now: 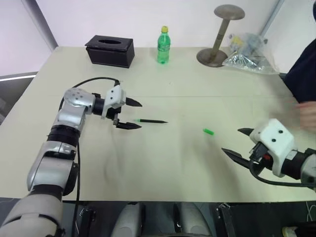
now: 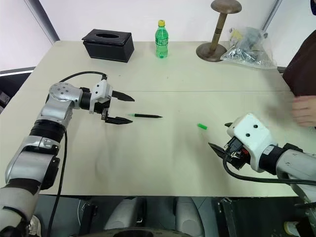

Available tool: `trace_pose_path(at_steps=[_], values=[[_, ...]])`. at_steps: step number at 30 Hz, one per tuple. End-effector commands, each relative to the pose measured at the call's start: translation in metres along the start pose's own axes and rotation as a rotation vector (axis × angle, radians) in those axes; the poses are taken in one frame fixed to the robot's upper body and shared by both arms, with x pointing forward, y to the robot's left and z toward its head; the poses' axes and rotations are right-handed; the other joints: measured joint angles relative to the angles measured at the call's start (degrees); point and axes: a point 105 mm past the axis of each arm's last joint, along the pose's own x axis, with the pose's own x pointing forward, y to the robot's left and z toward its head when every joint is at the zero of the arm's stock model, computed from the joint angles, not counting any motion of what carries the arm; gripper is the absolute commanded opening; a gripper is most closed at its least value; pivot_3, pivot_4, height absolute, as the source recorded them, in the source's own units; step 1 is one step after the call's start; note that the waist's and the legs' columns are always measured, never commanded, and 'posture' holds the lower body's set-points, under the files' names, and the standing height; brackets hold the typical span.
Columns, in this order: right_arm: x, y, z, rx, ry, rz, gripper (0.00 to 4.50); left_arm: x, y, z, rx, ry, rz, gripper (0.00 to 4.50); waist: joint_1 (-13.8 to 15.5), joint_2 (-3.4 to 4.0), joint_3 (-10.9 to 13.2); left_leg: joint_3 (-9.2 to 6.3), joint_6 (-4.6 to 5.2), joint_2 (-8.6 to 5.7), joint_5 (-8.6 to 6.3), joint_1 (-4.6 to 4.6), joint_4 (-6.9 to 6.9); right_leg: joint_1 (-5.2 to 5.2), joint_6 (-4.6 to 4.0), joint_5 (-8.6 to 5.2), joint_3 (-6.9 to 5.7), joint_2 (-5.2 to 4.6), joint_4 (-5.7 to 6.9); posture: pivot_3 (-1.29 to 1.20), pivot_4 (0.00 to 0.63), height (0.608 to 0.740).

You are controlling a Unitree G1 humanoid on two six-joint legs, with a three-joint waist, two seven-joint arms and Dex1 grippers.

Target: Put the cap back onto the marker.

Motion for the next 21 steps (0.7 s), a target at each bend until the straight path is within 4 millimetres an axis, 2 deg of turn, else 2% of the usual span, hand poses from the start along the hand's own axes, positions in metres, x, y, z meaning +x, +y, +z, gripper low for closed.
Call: trace_pose_path(at_steps=[1, 21], values=[[-0.003, 0.001, 0.006, -0.030, -0.018, -0.014, 3.87, -0.004, 0.002, 0.006, 0.040, -0.004, 0.012, 4.50, 0.0, 0.00, 0.0, 0.00, 0.00, 0.00, 0.00, 0.00, 0.00, 0.00, 0.00, 0.00, 0.00, 0.00, 0.00, 0.00, 0.150, 0.740], [0.002, 0.007, 0.008, -0.017, -0.022, 0.003, 3.87, -0.006, -0.002, -0.004, 0.019, 0.035, -0.011, 4.50, 0.0, 0.00, 0.0, 0.00, 0.00, 0.00, 0.00, 0.00, 0.00, 0.00, 0.00, 0.00, 0.00, 0.00, 0.00, 0.00, 0.150, 0.740]])
